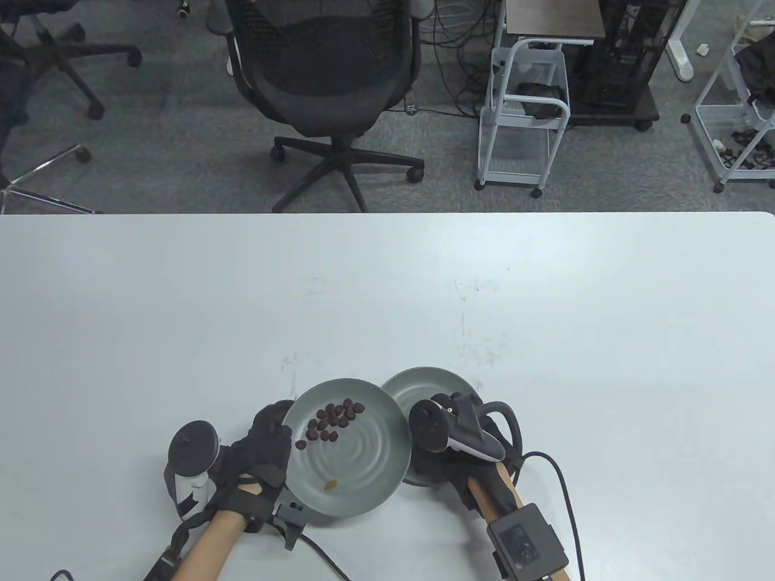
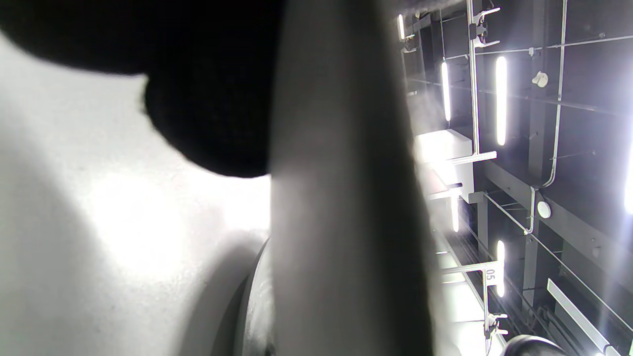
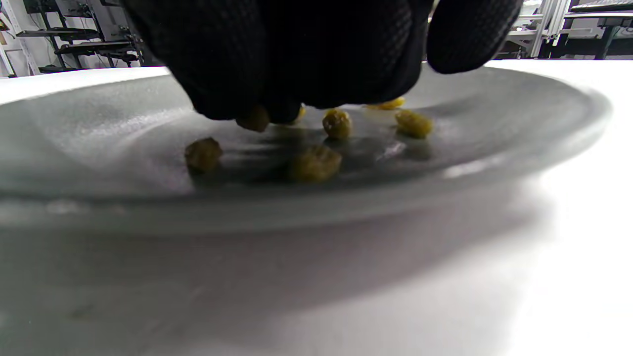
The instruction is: Pick raisins with hand pinch into plate
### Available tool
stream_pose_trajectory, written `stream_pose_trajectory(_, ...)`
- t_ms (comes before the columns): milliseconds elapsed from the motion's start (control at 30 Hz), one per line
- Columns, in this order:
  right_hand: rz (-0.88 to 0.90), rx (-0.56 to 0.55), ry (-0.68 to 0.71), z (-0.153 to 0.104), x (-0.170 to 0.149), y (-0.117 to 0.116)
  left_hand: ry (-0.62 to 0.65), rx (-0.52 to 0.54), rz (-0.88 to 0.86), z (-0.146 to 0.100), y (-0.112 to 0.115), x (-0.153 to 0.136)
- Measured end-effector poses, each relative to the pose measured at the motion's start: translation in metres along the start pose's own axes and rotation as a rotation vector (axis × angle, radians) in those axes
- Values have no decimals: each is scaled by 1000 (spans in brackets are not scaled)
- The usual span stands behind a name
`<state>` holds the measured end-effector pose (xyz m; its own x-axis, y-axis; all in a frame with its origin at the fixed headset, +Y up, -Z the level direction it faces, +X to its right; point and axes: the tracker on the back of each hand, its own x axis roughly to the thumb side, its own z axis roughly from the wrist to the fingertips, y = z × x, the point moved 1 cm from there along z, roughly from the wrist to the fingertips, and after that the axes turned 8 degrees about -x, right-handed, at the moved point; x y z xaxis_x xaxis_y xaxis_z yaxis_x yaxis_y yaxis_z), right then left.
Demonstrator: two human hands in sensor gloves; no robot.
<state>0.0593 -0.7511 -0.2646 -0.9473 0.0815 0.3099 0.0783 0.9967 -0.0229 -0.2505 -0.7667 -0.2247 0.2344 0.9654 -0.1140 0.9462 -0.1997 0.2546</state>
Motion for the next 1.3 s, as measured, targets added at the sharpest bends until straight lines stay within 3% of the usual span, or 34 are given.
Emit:
stream_pose_trajectory(200, 10, -87, -22, -5, -4, 17, -2, -6, 4, 0, 0, 0)
stream_pose_trajectory(367, 26, -315, -30, -22, 0, 52, -1, -8, 11, 1, 1, 0)
stream_pose_trajectory(533, 86, -500, 73, -42, 32, 81, 2, -15, 25, 2, 2, 0)
stream_pose_trajectory(633, 112, -472, 215, -51, 65, 80, 0, -27, 38, 2, 5, -1)
stream_pose_trajectory(767, 133, -291, 379, -58, 106, 66, 1, -35, 46, 3, 7, -1)
stream_pose_trajectory(900, 33, -142, 433, -62, 129, 51, 0, -44, 59, 4, 7, -1)
stream_pose_trajectory(1100, -34, -115, 446, -60, 137, 41, 1, -48, 65, 4, 9, -1)
stream_pose_trajectory(1300, -47, -170, 473, -60, 142, 38, 3, -48, 76, 5, 10, 0)
